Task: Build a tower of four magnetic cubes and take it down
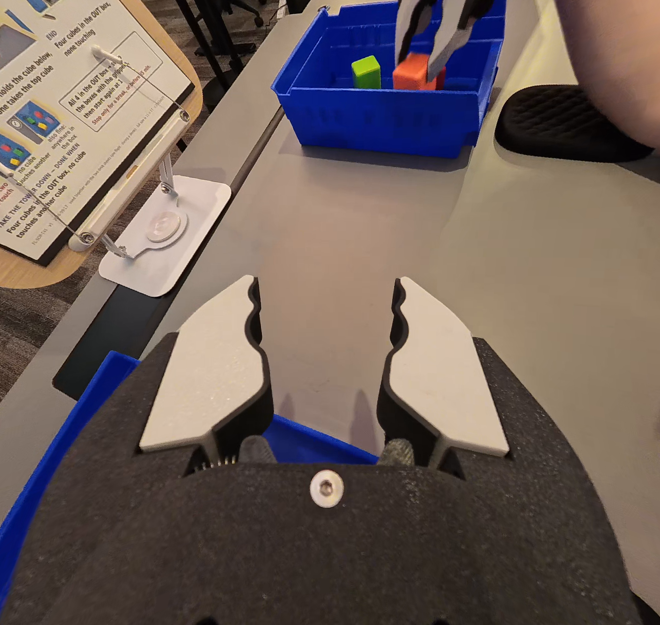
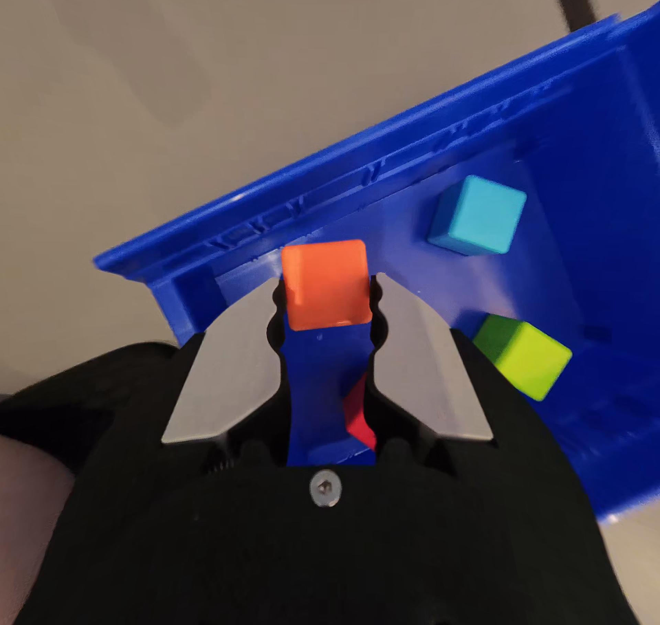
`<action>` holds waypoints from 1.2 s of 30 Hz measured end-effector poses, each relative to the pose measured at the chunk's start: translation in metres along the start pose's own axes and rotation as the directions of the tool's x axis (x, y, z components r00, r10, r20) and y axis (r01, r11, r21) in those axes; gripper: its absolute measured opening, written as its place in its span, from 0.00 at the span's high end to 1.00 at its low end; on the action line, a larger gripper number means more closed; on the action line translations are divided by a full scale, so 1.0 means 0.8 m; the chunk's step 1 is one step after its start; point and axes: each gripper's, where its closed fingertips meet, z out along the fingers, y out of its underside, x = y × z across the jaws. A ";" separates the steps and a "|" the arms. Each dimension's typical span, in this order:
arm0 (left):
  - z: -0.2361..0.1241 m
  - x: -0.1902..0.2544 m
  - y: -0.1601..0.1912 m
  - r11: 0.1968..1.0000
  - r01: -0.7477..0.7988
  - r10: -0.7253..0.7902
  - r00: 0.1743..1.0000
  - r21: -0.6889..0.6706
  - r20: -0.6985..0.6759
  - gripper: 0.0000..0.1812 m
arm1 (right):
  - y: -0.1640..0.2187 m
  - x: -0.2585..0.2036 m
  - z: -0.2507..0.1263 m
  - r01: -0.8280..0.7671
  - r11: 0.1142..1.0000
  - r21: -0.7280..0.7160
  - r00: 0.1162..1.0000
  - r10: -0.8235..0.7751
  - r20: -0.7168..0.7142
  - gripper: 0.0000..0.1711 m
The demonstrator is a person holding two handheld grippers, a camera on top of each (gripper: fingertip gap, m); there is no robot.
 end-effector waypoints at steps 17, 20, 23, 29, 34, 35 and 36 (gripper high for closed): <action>-0.008 -0.005 0.004 1.000 0.019 -0.019 1.000 0.009 -0.001 0.63 | 0.018 0.003 0.059 0.064 0.998 -0.014 0.995 -0.063 0.080 0.72; -0.009 0.000 0.005 1.000 0.010 -0.010 1.000 0.003 -0.016 0.62 | 0.016 -0.001 0.050 -0.018 1.000 0.019 0.993 0.015 0.118 0.63; -0.020 -0.008 0.006 1.000 0.007 -0.007 1.000 -0.004 0.029 0.61 | 0.000 0.010 0.004 0.013 0.994 0.110 1.000 -0.013 -0.001 0.66; -0.118 -0.089 0.010 0.965 0.212 -0.254 0.900 0.152 0.354 0.57 | 0.044 0.120 -0.159 -0.333 0.861 0.385 0.694 0.500 -0.518 0.72; -0.219 -0.160 0.085 0.869 0.414 -0.485 0.607 0.270 0.630 0.52 | 0.128 0.137 -0.118 -0.693 0.623 0.362 0.516 0.780 -0.354 0.70; -0.230 -0.168 0.105 0.848 0.453 -0.510 0.555 0.276 0.656 0.53 | 0.140 0.136 -0.104 -0.739 0.594 0.319 0.497 0.799 -0.338 0.71; -0.239 -0.174 0.128 0.821 0.503 -0.531 0.500 0.270 0.684 0.54 | 0.150 0.133 -0.090 -0.776 0.568 0.274 0.483 0.814 -0.323 0.73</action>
